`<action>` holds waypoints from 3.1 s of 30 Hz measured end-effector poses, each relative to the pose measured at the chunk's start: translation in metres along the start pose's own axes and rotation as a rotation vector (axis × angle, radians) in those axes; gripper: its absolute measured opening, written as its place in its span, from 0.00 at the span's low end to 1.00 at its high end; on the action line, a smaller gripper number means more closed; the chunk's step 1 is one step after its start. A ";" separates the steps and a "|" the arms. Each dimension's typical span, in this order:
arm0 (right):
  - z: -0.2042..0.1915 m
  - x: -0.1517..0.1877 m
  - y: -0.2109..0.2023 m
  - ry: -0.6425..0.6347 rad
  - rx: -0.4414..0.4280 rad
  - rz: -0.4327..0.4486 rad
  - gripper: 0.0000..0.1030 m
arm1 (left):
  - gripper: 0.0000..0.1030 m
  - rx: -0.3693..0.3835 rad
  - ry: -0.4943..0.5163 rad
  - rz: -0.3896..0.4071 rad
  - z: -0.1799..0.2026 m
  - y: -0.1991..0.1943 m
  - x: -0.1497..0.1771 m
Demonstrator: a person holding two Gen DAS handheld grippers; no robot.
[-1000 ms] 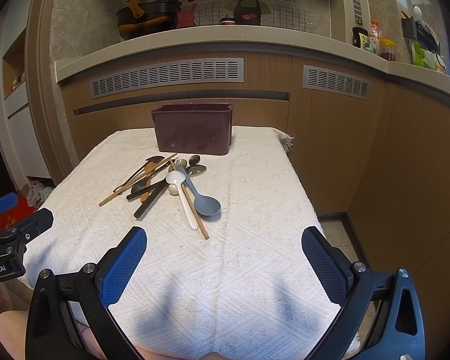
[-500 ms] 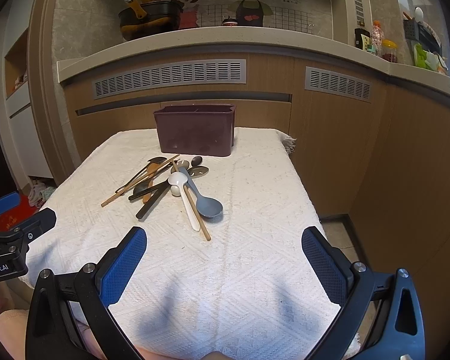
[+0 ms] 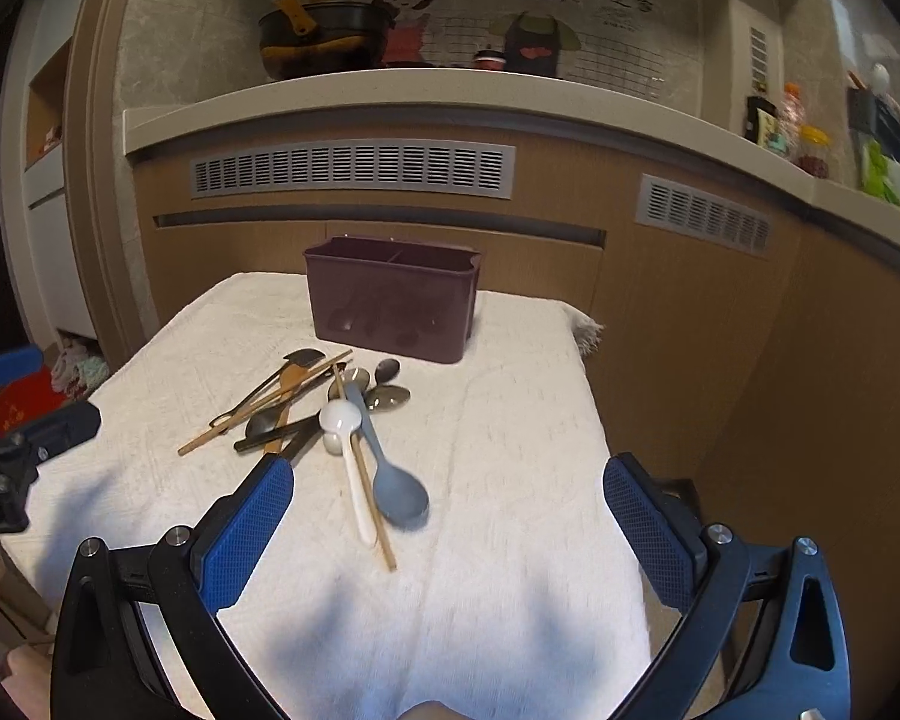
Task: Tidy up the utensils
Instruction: 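Grasp the silver slotted spatula with the left tool while the right tool grasps the white plastic spoon, then lift the spatula with the left tool into the caddy while the right tool drops the white spoon in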
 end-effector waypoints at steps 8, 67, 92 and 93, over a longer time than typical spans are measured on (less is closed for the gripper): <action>0.014 -0.023 0.061 0.039 -0.127 -0.067 1.00 | 1.00 -0.033 0.008 -0.072 -0.015 0.071 -0.021; 0.024 -0.010 0.145 0.106 -0.314 -0.267 0.09 | 0.32 0.167 0.200 -0.438 0.069 0.250 -0.045; 0.016 -0.121 0.078 -0.020 -0.269 0.017 0.09 | 0.32 0.314 -0.102 0.108 0.002 0.088 -0.174; 0.017 -0.141 0.073 -0.039 -0.267 0.059 0.09 | 0.32 0.310 -0.102 0.161 0.002 0.084 -0.195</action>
Point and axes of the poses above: each gripper's, at about its wrist camera, not at the fingertips, and y roughly the way its jaws point, z to its right, x to its underside, the point moved 5 cm from there along y, roughly the way its jaws point, and after that the axes turned 14 degrees about -x, right-handed, at the moved point
